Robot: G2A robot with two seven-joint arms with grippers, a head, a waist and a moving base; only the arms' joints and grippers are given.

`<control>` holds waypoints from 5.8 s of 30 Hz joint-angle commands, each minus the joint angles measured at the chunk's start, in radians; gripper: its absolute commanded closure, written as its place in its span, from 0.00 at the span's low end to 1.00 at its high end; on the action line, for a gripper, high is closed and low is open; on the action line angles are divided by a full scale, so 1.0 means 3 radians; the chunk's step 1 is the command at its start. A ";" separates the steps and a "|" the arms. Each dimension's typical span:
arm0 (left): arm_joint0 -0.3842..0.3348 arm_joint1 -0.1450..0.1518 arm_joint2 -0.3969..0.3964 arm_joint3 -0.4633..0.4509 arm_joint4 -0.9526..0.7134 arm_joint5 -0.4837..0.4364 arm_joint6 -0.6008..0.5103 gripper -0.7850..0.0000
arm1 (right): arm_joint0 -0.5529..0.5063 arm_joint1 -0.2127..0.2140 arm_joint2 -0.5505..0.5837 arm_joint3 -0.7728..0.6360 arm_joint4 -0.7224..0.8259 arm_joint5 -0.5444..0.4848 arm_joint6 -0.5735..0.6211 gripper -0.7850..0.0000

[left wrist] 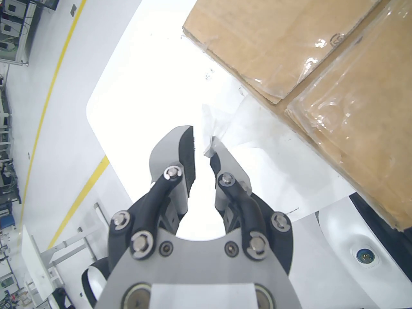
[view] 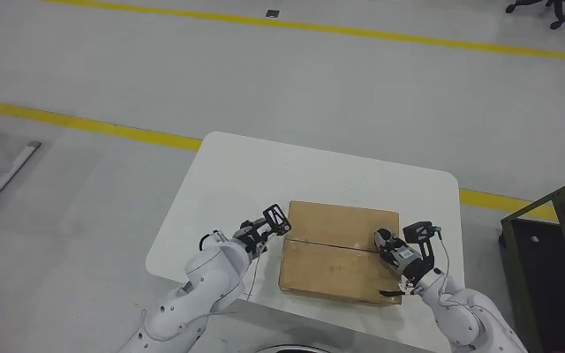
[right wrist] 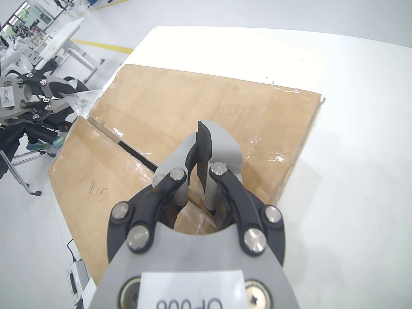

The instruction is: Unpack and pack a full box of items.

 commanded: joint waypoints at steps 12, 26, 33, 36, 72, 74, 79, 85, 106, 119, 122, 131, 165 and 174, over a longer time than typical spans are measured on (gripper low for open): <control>0.0103 -0.0006 -0.0054 0.0180 0.0008 -0.0256 -0.0049 0.00 | -0.0005 -0.0006 -0.0009 -0.0023 -0.0001 0.0007 0.0011 1.00; 0.0228 -0.0013 -0.0272 0.0471 -0.0567 -0.0432 0.0037 0.00 | -0.0021 -0.0009 0.0006 -0.0046 0.0003 0.0006 0.0024 1.00; 0.0112 -0.0053 -0.0341 0.0805 -0.0981 -0.0330 0.0388 0.00 | -0.0038 -0.0012 0.0003 -0.0064 -0.0004 0.0005 0.0015 1.00; 0.0057 -0.0066 -0.0328 0.0909 -0.0942 -0.0278 0.0562 0.00 | -0.0048 -0.0012 0.0018 -0.0063 -0.0005 0.0007 0.0016 1.00; 0.0044 -0.0158 -0.0148 0.0887 0.0051 0.0452 0.1240 1.00 | -0.0035 -0.0024 0.0030 -0.0063 -0.0015 0.0021 0.0012 1.00; 0.0086 -0.0155 -0.0155 0.0827 0.0176 0.0530 0.1216 1.00 | -0.0036 -0.0024 0.0034 -0.0066 -0.0024 0.0021 0.0012 1.00; 0.0146 -0.0153 -0.0148 0.0706 0.0431 0.0579 0.1178 0.98 | -0.0039 -0.0025 0.0032 -0.0080 -0.0028 0.0020 0.0018 1.00; 0.0180 -0.0169 -0.0140 0.0643 0.0563 0.0612 0.1131 1.00 | -0.0057 -0.0032 0.0040 -0.0126 0.0040 0.0015 -0.0048 1.00; 0.0187 -0.0232 -0.0281 0.0776 0.0414 0.0635 0.1084 0.18 | -0.0104 -0.0026 -0.0075 -0.0172 0.0068 -0.0211 0.0183 1.00; 0.0187 -0.0290 -0.0347 0.0695 0.0529 0.1086 0.1126 0.64 | -0.0081 -0.0028 -0.0092 -0.0155 0.0054 -0.0172 0.0181 1.00; 0.0206 -0.0301 -0.0363 0.0603 0.0518 0.1123 0.1171 0.59 | -0.0080 -0.0028 -0.0104 -0.0149 0.0041 -0.0173 0.0186 1.00; 0.0209 -0.0325 -0.0327 0.0314 0.0515 0.0870 0.1246 0.46 | -0.0056 -0.0030 -0.0133 -0.0131 0.0051 -0.0162 0.0201 1.00; -0.0253 -0.0532 0.0135 0.0127 0.0329 0.0221 0.1259 0.15 | -0.0229 0.0021 0.0590 -0.0209 0.0621 0.0000 0.0245 1.00; -0.0387 -0.0607 0.0372 0.0137 0.0363 0.0066 0.1314 0.05 | -0.0305 0.0039 0.0896 -0.0185 0.0798 -0.0006 0.0266 1.00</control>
